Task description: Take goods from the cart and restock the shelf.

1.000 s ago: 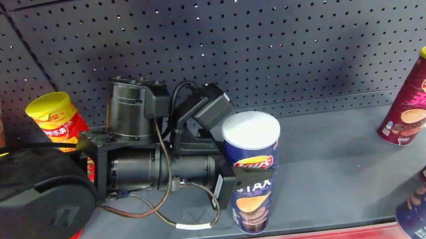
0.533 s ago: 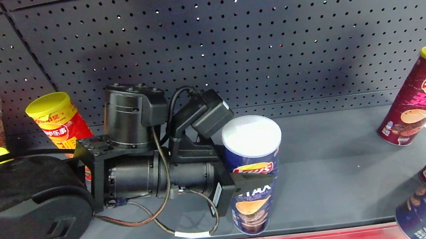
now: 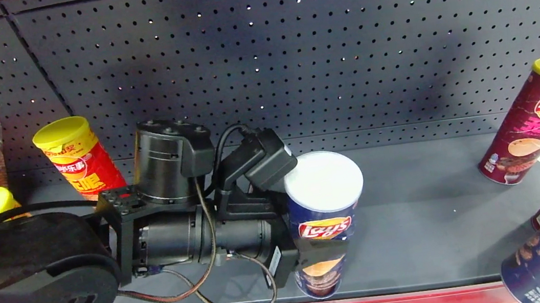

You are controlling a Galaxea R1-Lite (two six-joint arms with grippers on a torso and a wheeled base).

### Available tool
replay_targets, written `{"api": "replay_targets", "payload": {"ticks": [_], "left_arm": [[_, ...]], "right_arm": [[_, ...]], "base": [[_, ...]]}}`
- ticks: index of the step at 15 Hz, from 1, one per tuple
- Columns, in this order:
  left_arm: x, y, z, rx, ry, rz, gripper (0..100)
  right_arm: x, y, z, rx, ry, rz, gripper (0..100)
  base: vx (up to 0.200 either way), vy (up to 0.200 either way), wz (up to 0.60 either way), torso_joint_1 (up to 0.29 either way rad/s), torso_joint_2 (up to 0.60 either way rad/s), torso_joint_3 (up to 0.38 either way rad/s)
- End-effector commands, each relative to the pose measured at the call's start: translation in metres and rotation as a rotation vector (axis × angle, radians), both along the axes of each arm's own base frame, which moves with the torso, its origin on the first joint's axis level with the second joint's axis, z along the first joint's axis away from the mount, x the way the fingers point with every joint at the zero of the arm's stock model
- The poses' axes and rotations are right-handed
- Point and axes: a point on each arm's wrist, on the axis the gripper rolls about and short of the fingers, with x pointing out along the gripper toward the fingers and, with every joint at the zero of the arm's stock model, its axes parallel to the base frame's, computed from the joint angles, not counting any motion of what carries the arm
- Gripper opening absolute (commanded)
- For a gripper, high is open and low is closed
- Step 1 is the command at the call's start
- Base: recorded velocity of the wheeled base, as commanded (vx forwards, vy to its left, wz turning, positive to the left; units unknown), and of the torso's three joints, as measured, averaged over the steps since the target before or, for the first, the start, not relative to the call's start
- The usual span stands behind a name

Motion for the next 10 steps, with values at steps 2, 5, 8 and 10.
{"api": "replay_targets", "payload": {"ticks": [2, 5, 8, 10], "left_arm": [[-0.002, 0.002, 0.000, -0.004, -0.007, 0.004, 100], [-0.017, 0.021, 0.002, -0.002, -0.004, 0.022, 100], [-0.036, 0.052, 0.000, 0.009, -0.002, 0.077, 100], [-0.046, 0.069, -0.003, 0.015, -0.002, 0.116, 100]], "right_arm": [[0.001, 0.000, 0.000, -0.001, 0.002, 0.000, 0], [0.005, 0.002, 0.001, -0.006, 0.014, 0.011, 0], [0.022, 0.007, 0.010, -0.014, 0.041, 0.022, 0], [0.034, 0.013, 0.016, -0.020, 0.062, 0.053, 0]], "base": [[0.000, 0.000, 0.00, 0.000, 0.00, 0.000], [0.000, 0.000, 0.00, 0.000, 0.00, 0.000], [0.000, 0.000, 0.00, 0.000, 0.00, 0.000], [0.000, 0.000, 0.00, 0.000, 0.00, 0.000]]}}
